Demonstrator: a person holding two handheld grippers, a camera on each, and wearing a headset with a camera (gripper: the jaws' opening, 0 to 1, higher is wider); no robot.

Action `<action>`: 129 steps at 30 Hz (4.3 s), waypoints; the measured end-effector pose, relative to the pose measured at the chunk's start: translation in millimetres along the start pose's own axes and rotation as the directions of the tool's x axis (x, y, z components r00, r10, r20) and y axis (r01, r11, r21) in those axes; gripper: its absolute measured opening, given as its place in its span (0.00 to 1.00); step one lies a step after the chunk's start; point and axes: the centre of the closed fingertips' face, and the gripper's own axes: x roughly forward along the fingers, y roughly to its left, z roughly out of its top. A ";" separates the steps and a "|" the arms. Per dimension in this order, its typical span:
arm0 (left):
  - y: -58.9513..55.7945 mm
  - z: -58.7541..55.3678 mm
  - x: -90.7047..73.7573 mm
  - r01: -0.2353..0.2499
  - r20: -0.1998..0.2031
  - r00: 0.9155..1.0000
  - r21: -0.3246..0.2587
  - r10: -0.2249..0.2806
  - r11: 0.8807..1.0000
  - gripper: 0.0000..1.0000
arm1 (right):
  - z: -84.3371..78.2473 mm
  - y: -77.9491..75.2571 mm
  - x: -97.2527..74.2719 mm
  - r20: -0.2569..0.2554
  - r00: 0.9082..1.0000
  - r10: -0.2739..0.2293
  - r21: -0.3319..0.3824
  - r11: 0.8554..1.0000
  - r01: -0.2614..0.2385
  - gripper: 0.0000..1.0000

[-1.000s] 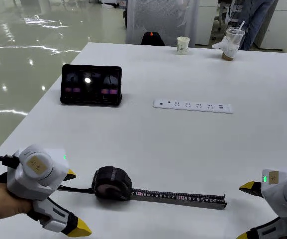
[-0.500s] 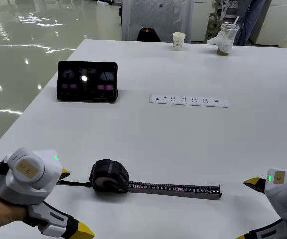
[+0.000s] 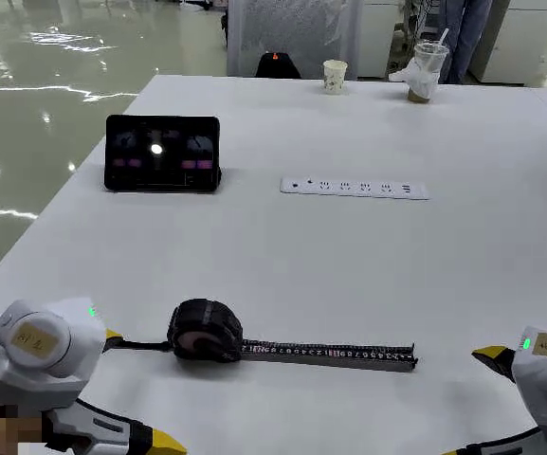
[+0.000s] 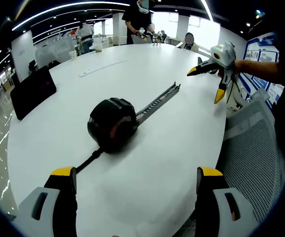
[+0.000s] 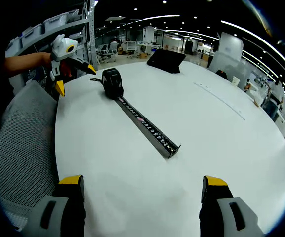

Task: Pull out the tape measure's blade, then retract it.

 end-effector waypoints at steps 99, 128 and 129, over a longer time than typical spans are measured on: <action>-64.3 41.0 -7.5 -0.263 0.193 0.924 -0.304 0.329 0.916 0.99 | 57.0 62.1 -16.8 0.236 0.953 -0.190 0.295 0.949 0.116 0.99; -50.6 38.7 -2.8 -0.301 0.167 0.915 -0.320 0.367 0.898 0.99 | 50.7 59.3 -10.2 0.221 0.969 -0.109 0.234 0.971 0.056 0.99; -49.1 38.9 -2.4 -0.306 0.165 0.913 -0.324 0.372 0.895 0.99 | 49.5 58.1 -9.0 0.214 0.971 -0.105 0.222 0.973 0.056 0.99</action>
